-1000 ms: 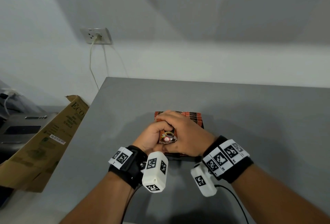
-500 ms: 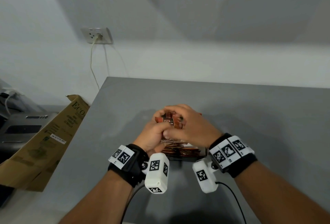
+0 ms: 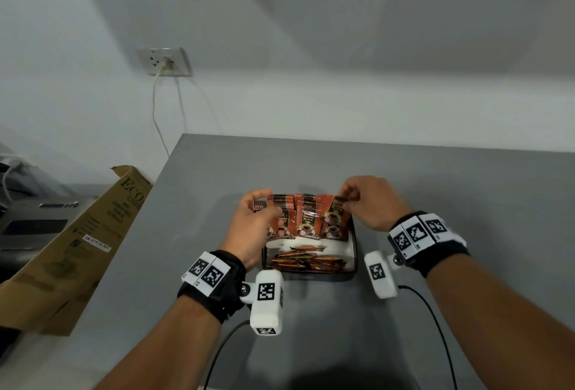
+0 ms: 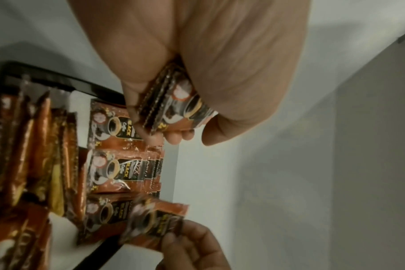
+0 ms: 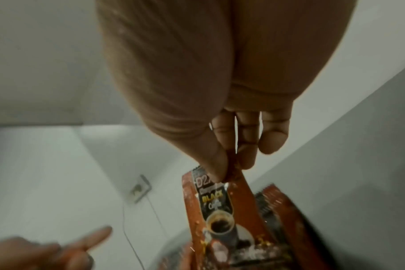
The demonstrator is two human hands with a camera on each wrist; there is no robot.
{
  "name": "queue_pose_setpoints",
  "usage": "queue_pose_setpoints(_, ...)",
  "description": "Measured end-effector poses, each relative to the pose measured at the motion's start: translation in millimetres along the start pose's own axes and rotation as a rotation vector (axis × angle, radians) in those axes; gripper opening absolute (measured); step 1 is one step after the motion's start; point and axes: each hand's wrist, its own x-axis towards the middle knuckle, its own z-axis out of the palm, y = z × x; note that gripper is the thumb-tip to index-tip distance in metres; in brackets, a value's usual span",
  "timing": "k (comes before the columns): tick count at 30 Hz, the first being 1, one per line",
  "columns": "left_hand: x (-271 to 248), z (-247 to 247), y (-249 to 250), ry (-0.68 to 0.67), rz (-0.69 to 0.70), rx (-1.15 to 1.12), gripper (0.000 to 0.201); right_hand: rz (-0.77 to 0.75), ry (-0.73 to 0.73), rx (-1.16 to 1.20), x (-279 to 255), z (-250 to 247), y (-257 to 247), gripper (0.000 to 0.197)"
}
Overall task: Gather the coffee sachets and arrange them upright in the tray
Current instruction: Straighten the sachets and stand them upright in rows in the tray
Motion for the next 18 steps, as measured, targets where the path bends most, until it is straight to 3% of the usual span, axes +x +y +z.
queue_pose_setpoints(4,-4,-2,-4,-0.013,-0.024,0.038,0.035,0.001,-0.155,-0.131,5,25,10,0.018)
queue_pose_setpoints(18,-7,2,-10,-0.045,-0.077,0.143,0.052,-0.029,-0.073,-0.237,23,52,26,0.027)
